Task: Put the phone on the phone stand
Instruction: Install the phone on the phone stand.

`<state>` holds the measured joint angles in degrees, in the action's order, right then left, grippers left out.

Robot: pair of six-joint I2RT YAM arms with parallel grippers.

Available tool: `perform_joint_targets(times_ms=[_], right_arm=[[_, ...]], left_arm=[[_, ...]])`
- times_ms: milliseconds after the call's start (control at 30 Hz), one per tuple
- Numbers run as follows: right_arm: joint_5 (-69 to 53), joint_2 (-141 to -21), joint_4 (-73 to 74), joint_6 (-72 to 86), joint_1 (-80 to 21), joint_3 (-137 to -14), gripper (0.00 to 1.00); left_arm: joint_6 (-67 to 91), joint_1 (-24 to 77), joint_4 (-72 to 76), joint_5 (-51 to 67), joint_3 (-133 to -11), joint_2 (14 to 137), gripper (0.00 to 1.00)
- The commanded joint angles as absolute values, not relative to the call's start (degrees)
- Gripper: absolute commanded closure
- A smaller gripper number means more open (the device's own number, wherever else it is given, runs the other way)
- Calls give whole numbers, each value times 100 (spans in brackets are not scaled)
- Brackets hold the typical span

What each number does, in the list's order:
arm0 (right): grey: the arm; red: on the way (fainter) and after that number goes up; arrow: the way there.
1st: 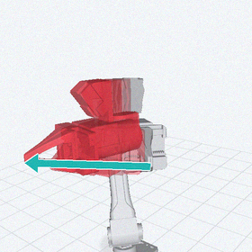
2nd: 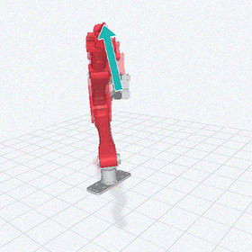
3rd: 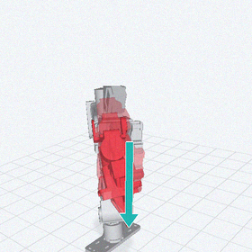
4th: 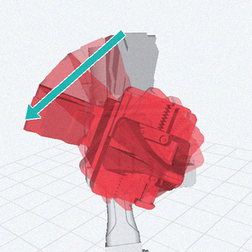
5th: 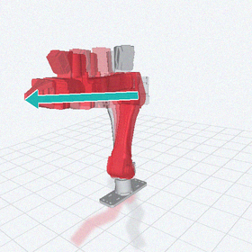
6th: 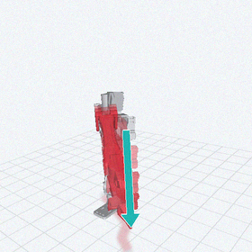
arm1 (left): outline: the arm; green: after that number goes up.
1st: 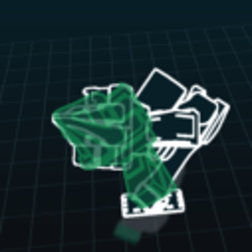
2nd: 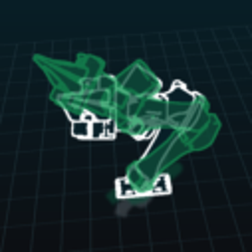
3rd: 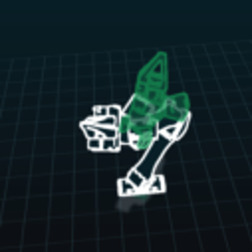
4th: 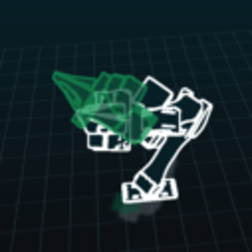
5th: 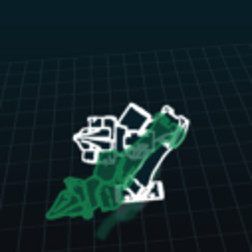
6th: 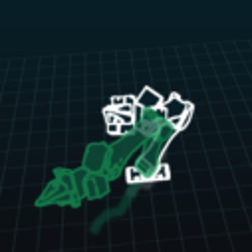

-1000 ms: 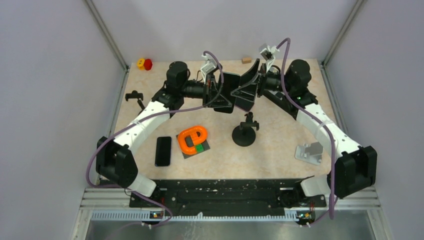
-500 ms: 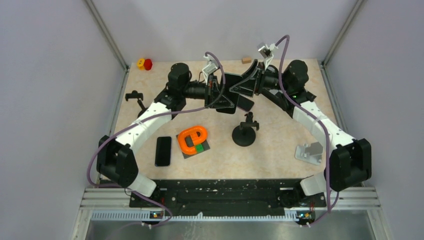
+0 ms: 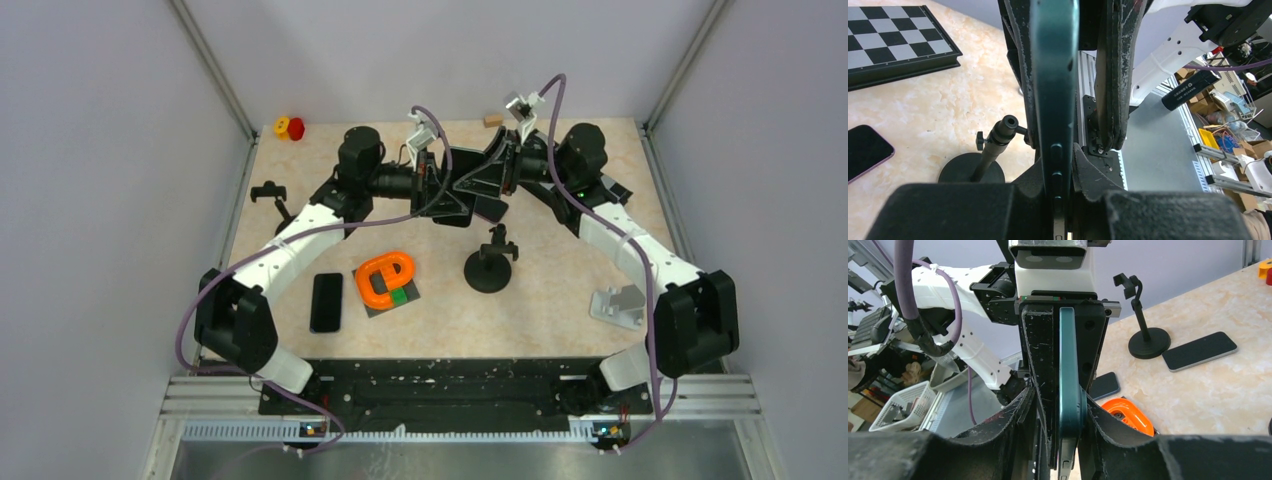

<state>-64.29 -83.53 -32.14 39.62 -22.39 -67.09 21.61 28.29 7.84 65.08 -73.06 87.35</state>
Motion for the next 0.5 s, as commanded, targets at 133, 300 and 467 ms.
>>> perform_joint_targets(times_ms=[133, 300, 467], right_arm=[[-6585, -8400, -3772, 4176, -2297, -6737, 70], [-6629, -8444, -3906, 4275, -2294, -6742, 81], [-6674, -8435, -3943, 4310, -2294, -6762, 100]], left_arm=[[1918, 2857, 895, 6507, -7392, 8683, 100], [1852, 2863, 863, 6508, -7365, 8699, 100], [1627, 2863, 685, 6459, -7343, 8702, 99]])
